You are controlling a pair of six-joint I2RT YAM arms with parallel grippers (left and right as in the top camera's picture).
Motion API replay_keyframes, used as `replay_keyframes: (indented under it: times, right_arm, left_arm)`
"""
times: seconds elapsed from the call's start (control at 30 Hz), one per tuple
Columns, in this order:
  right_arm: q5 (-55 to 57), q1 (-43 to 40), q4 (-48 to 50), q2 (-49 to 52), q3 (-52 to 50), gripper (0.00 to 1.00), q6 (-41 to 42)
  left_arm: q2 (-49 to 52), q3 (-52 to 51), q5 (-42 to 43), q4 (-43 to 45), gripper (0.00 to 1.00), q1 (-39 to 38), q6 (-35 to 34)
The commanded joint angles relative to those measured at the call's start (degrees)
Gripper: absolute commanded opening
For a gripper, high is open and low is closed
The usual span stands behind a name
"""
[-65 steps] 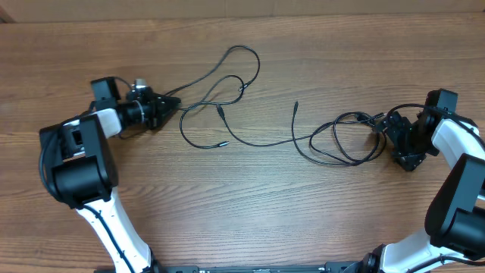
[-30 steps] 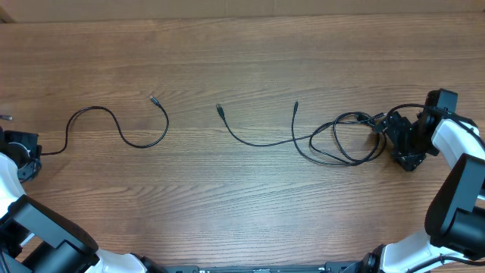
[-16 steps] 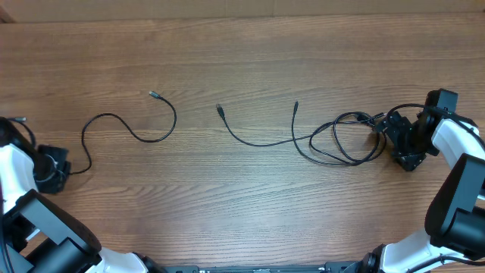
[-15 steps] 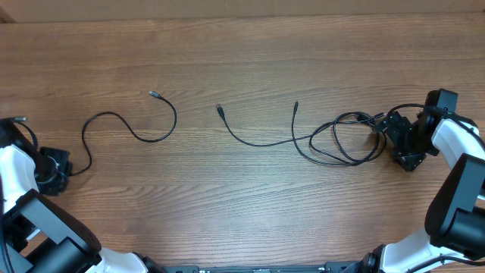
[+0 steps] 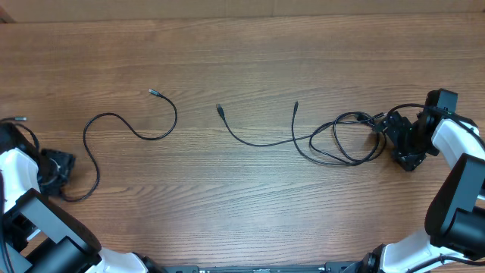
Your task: Untangle cables
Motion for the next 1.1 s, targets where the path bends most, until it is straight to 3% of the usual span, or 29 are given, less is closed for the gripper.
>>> replay_keyframes:
  times: [0.0, 0.17, 0.3, 0.4, 0.43, 0.5, 0.57, 0.63, 0.73, 1.07]
  right_arm:
    - [-1.88, 0.57, 0.07, 0.66, -0.48, 1.00, 0.63]
    - [-1.90, 0.57, 0.07, 0.66, -0.48, 1.00, 0.63]
    - [-1.88, 0.57, 0.09, 0.66, -0.48, 1.00, 0.63]
    - [-1.88, 0.57, 0.09, 0.66, -0.48, 1.00, 0.63]
    - [-1.88, 0.59, 0.07, 0.66, -0.48, 1.00, 0.63]
    - [-1.88, 0.59, 0.07, 0.66, -0.48, 1.00, 0.63]
    - [-1.88, 0.59, 0.07, 0.66, -0.48, 1.00, 0.63]
    - [-1.88, 0.57, 0.09, 0.66, -0.48, 1.00, 0.63]
    - [-1.88, 0.59, 0.07, 0.66, -0.48, 1.00, 0.63]
    - [-1.88, 0.57, 0.07, 0.66, -0.48, 1.00, 0.63]
  left_arm:
    - [0.44, 0.63, 6.14, 5.40, 0.04, -0.04, 5.33]
    - [0.44, 0.61, 1.75, 16.59, 0.04, -0.11, 6.78]
    - [0.44, 0.61, -4.96, 23.15, 0.19, -0.11, 12.41]
    - [0.70, 0.61, -10.10, 27.12, 0.56, -0.11, 13.53]
    - [1.09, 0.61, -11.21, 28.98, 0.64, -0.11, 14.19]
    - [1.99, 0.61, -11.61, 32.50, 0.73, -0.11, 16.17]
    - [3.39, 0.63, -11.41, 35.78, 0.69, -0.11, 18.64]
    - [5.46, 1.22, -9.90, 37.66, 0.52, -0.11, 21.05]
    - [11.87, 6.43, -8.87, 36.15, 0.45, -0.11, 25.24]
    - [34.47, 51.98, -8.85, 0.76, 0.45, -0.26, 25.70]
